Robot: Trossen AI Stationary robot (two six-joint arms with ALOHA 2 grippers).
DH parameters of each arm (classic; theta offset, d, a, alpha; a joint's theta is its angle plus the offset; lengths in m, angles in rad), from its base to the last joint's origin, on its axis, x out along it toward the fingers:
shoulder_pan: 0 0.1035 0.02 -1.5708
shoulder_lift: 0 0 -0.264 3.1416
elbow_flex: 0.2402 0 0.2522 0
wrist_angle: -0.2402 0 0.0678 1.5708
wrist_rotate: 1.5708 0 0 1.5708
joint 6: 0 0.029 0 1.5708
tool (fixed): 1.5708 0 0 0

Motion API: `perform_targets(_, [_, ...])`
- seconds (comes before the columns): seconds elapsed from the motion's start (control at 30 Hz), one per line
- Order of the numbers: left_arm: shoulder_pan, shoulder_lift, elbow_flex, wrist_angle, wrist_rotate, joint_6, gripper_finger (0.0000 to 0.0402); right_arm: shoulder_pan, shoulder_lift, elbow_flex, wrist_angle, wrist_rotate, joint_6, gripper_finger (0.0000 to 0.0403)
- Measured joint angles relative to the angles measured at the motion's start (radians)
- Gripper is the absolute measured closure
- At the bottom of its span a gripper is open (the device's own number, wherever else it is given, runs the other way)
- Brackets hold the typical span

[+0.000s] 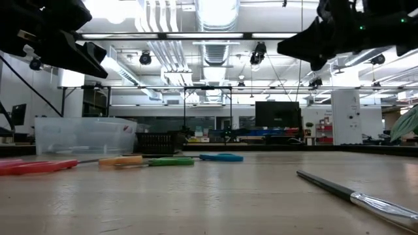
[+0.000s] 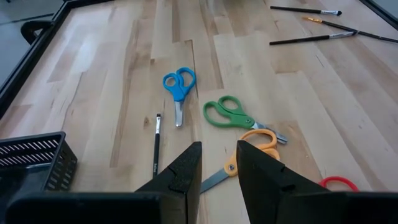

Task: Pick & Place Paint Supplies
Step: Put the black paint brush into the transparent bin

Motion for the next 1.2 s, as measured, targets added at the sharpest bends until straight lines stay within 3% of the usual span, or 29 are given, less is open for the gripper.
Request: perform_targets(1.2, [0.0,0.001,0.0,-0.006,0.011,0.004,0.03,0.0,-0.012,-0.015,-0.009,-0.011,0.002,0.0312])
